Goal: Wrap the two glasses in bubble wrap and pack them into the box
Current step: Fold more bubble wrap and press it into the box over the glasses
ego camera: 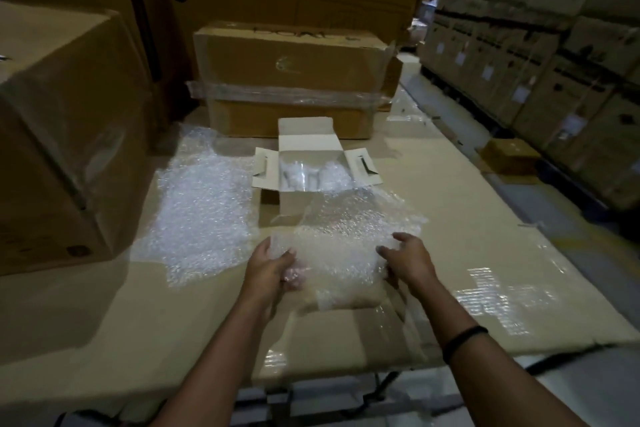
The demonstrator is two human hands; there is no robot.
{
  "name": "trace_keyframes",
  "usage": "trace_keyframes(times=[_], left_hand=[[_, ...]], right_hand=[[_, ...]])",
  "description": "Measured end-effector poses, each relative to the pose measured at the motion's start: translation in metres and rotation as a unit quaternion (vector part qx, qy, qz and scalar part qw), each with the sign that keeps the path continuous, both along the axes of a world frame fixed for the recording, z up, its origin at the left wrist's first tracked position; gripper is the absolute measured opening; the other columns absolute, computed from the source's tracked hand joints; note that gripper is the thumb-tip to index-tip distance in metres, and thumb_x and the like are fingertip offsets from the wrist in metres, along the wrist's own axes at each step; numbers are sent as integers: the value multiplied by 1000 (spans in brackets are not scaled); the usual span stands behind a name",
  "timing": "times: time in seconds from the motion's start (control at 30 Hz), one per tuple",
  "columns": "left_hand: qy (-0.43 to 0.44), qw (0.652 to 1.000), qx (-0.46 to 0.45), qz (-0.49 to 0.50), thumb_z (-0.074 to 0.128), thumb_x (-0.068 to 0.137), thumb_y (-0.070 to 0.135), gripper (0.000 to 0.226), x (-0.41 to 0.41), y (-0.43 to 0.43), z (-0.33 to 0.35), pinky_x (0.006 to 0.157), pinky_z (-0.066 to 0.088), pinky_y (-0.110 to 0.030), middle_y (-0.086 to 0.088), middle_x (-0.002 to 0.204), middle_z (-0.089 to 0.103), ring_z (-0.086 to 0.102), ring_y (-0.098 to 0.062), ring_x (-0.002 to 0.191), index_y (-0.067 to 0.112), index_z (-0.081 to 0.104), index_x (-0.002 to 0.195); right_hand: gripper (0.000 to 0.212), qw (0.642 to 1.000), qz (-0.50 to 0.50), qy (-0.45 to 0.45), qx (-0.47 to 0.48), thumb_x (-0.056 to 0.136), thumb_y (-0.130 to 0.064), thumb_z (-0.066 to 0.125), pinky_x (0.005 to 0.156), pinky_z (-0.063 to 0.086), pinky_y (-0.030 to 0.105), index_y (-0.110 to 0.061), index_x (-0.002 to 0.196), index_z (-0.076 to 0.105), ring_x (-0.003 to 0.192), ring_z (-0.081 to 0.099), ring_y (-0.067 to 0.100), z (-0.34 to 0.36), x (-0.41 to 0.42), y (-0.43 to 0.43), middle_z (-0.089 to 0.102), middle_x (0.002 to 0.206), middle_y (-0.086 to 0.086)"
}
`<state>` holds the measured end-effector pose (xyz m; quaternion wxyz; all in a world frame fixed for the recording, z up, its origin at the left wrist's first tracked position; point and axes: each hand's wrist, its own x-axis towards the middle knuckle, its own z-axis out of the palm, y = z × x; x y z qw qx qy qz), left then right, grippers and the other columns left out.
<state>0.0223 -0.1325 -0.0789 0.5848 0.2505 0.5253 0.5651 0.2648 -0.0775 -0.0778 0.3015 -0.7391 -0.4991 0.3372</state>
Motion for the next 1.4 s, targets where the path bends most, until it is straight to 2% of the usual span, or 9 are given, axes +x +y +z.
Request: trace_keyframes(times=[0.17, 0.27, 0.37, 0.5, 0.67, 0.8, 1.0, 1.17, 1.4], left_hand=[[-25, 998, -35, 49, 57, 91, -6, 64, 8, 13, 3, 48, 54, -31, -18, 120, 63, 63, -24, 70, 20, 35, 146], [-22, 999, -21, 28, 51, 92, -10, 57, 17, 11, 15, 44, 52, -23, -13, 99, 68, 61, -21, 67, 20, 41, 140], [-40, 999, -2, 10, 51, 94, -4, 48, 21, 12, 20, 49, 54, -25, -17, 104, 69, 65, -21, 69, 23, 44, 133], [3, 999, 35, 7, 49, 100, 28, 42, 6, 9, 19, 47, 51, -30, -16, 101, 66, 61, -23, 59, 26, 38, 140], [60, 997, 47, -7, 40, 89, -14, 61, -18, 6, -6, 41, 45, -25, -11, 132, 50, 56, -22, 62, 15, 37, 143], [146, 983, 7, -114, 53, 87, -17, 72, -3, 5, 3, 38, 41, -20, -11, 135, 50, 57, -9, 46, 19, 33, 146], [233, 962, 9, -139, 71, 85, 1, 41, 21, 15, 5, 48, 51, -28, -14, 81, 72, 68, -18, 57, 8, 60, 124], [386, 911, 33, -140, 73, 85, 18, 43, 30, 25, -9, 52, 52, -36, -9, 73, 69, 64, -20, 57, 30, 61, 125], [544, 826, 42, -142, 73, 83, 39, 53, 28, 34, -12, 70, 57, -34, 6, 77, 67, 66, -11, 67, 33, 56, 133]], right_hand=[[43, 908, 111, -234, 329, 80, -51, 71, 92, 46, 38, -20, 109, 63, 109, 53, 27, 12, 5, -30, 50, 133, 11], [67, 846, 301, -272, 345, 74, -73, 58, 99, 40, 41, -24, 119, 57, 122, 48, 28, -6, -6, -52, 52, 136, 11], [56, 840, 344, -281, 311, 84, -53, 59, 106, 38, 43, -19, 128, 57, 126, 44, 24, -25, -15, -54, 53, 137, 5], [22, 903, 327, -137, 244, 92, -25, 52, 93, 46, 36, -21, 106, 68, 104, 58, 15, -21, -7, -40, 67, 111, -3], [20, 940, 233, 239, 63, 98, -9, 52, 81, 56, 36, 7, 92, 62, 86, 71, 25, 5, 17, -29, 74, 90, 13], [19, 921, 142, 363, -22, 96, 0, 47, 64, 57, 37, 6, 83, 59, 69, 65, 31, 14, 35, -16, 67, 80, 24], [19, 976, 27, 214, -25, 95, -9, 50, 48, 41, 24, 0, 88, 66, 63, 54, 25, 13, 50, -9, 64, 77, 15], [78, 989, 37, -121, 76, 81, -64, 63, 89, 51, 41, -24, 141, 34, 111, 58, 23, 5, 47, -16, 53, 128, 2], [49, 919, 79, -383, 44, 84, -21, 59, 88, 39, 37, -23, 132, 47, 105, 57, 27, 6, 53, -15, 64, 118, 4]])
